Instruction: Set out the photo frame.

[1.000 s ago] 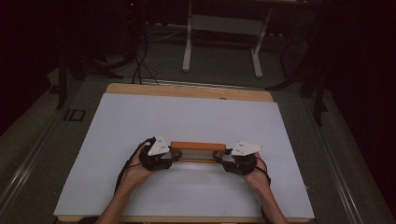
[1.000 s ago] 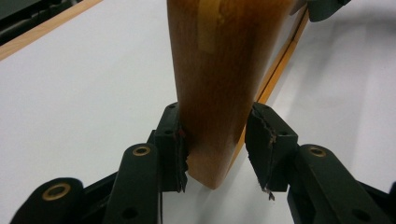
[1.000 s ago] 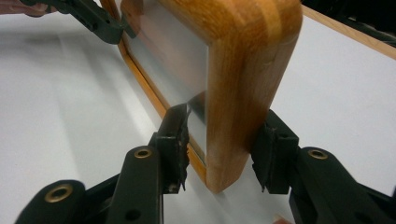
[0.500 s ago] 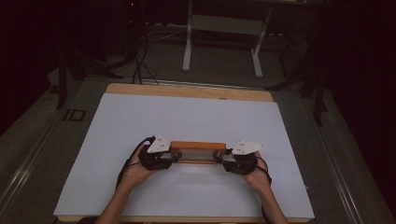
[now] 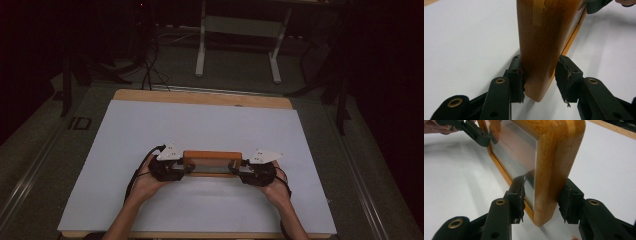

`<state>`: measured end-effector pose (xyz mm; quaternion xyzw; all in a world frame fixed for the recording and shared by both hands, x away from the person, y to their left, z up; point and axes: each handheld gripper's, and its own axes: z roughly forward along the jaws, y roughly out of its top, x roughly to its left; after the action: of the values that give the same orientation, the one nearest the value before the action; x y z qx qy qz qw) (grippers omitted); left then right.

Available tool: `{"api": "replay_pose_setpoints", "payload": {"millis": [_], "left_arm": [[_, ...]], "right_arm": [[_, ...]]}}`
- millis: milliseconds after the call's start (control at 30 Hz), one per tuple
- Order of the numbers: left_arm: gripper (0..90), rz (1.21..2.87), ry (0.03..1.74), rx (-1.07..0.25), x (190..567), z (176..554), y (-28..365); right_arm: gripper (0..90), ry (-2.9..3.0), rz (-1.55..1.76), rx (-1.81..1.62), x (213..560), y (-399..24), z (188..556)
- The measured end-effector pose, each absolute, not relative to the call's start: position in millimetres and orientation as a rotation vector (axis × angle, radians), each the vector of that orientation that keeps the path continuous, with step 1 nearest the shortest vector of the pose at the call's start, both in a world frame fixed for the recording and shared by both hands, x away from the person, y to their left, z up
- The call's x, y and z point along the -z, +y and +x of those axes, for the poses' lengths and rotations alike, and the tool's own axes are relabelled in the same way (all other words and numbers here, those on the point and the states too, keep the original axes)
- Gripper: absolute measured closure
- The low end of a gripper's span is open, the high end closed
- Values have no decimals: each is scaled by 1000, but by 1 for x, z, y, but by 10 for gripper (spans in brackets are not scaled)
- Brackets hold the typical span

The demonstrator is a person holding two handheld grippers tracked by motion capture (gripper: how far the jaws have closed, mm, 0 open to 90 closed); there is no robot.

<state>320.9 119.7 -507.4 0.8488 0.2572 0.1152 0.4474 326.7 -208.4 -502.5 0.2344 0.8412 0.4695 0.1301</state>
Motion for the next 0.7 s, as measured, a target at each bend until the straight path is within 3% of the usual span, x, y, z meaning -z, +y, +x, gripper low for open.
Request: {"api": "replay_pose_setpoints", "payload": {"millis": [700], "left_arm": [[605, 2051, 684, -188, 507, 325, 124]], "right_arm": [[589, 2484, 783, -1425, 504, -212, 332]]}}
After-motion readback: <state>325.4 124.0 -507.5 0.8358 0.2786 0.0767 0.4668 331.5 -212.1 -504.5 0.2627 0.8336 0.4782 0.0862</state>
